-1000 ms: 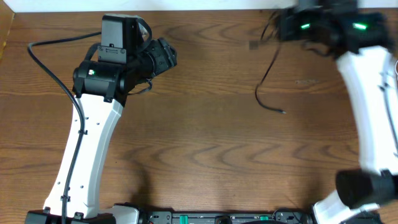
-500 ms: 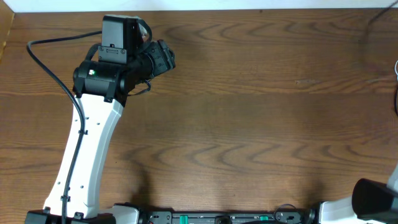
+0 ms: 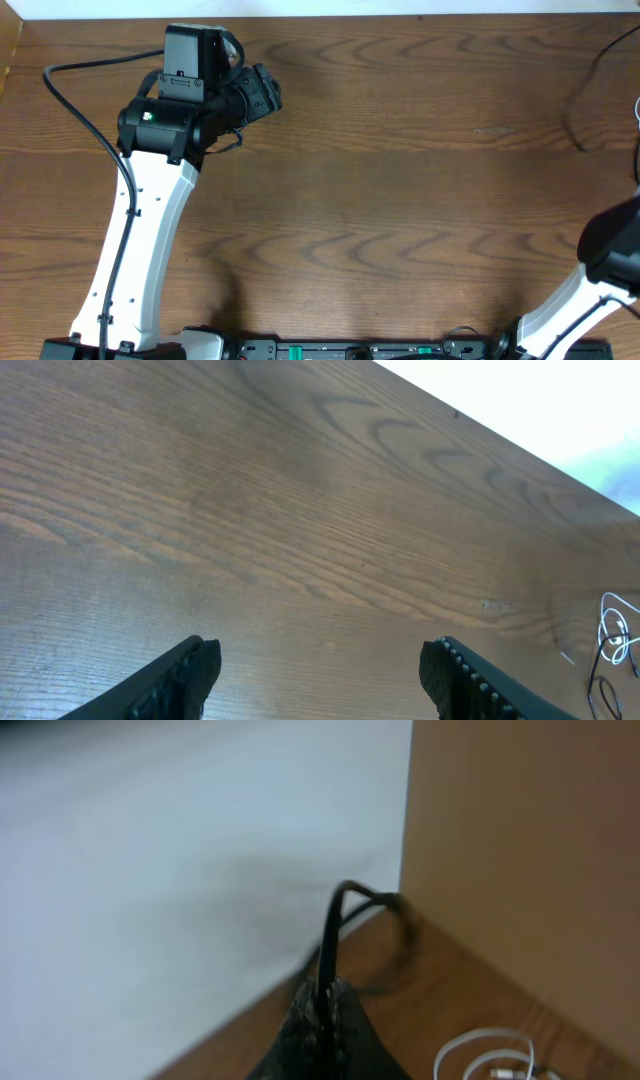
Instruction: Untangle cables
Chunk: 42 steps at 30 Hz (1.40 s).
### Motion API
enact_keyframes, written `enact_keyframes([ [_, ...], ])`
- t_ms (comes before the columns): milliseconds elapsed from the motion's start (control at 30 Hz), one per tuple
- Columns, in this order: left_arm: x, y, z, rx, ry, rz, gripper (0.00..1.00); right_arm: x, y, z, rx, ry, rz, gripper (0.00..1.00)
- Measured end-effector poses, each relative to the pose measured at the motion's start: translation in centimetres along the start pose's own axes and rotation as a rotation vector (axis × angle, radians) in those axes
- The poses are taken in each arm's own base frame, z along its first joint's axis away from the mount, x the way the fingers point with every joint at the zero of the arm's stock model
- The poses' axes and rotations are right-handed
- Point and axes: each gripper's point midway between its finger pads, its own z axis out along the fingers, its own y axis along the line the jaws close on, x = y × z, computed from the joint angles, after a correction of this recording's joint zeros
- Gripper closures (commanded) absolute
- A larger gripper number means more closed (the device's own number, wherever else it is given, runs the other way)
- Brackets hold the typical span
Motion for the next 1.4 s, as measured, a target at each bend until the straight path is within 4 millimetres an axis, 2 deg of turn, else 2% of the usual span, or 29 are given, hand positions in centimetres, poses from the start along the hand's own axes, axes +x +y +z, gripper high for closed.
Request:
enact_keyframes([
  [100,0.0,0.0,0.0,0.0,0.001,0.0,0.3,3.7,-1.0,2.3,0.035,0.094,-0.021,0.99],
  [200,0.0,0.0,0.0,0.0,0.0,0.0,0.3,6.9,-2.1,3.4,0.068,0.189,-0.041,0.88],
  [233,0.0,0.0,0.0,0.0,0.0,0.0,0.3,7.6,-2.4,3.5,0.078,0.212,-0.042,0.75],
  [300,0.0,0.0,0.0,0.0,0.0,0.0,0.3,8.6,-3.0,3.5,0.096,0.25,-0.041,0.37],
  [333,0.0,0.0,0.0,0.0,0.0,0.0,0.3,8.8,-3.3,3.4,0.103,0.261,-0.037,0.27],
  [367,0.0,0.0,0.0,0.0,0.0,0.0,0.3,9.0,-3.7,3.4,0.111,0.271,-0.031,0.08],
  [400,0.0,0.0,0.0,0.0,0.0,0.001,0.3,9.2,-4.3,3.2,0.122,0.285,-0.021,0.01],
  [567,0.0,0.0,0.0,0.0,0.001,0.037,0.3,10.5,-6.2,2.4,0.122,0.372,0.014,0.01],
  [700,0.1,-0.1,0.0,0.001,0.001,0.108,0.3,9.9,-5.1,-0.2,0.012,0.432,0.054,0.01],
  [767,0.1,-0.1,0.0,0.001,0.001,0.147,0.3,9.0,-3.4,-2.8,-0.088,0.465,0.074,0.01],
  [900,0.1,-0.1,0.0,0.001,0.002,0.24,0.3,7.1,1.2,-9.9,-0.348,0.52,0.072,0.01],
  [933,0.1,-0.1,0.0,0.0,0.003,0.261,0.18,7.1,2.3,-11.7,-0.406,0.545,0.067,0.01],
  [967,0.2,0.0,0.0,-0.003,0.007,0.288,0.01,7.4,3.5,-13.8,-0.465,0.583,0.059,0.01],
  [1033,0.5,0.3,0.0,-0.015,0.02,0.31,0.01,9.2,5.5,-17.6,-0.549,0.696,0.038,0.01],
  [1133,1.1,0.9,0.0,-0.038,0.045,0.33,0.02,12.9,7.9,-22.3,-0.634,0.874,-0.046,0.02],
  [1267,1.1,1.2,0.0,-0.05,0.05,0.34,0.01,16.6,10.0,-26.3,-0.672,1.022,-0.186,0.08],
  [1400,1.1,1.2,0.0,-0.05,0.05,0.349,0.02,18.7,12.1,-29.4,-0.717,1.077,-0.308,0.14],
])
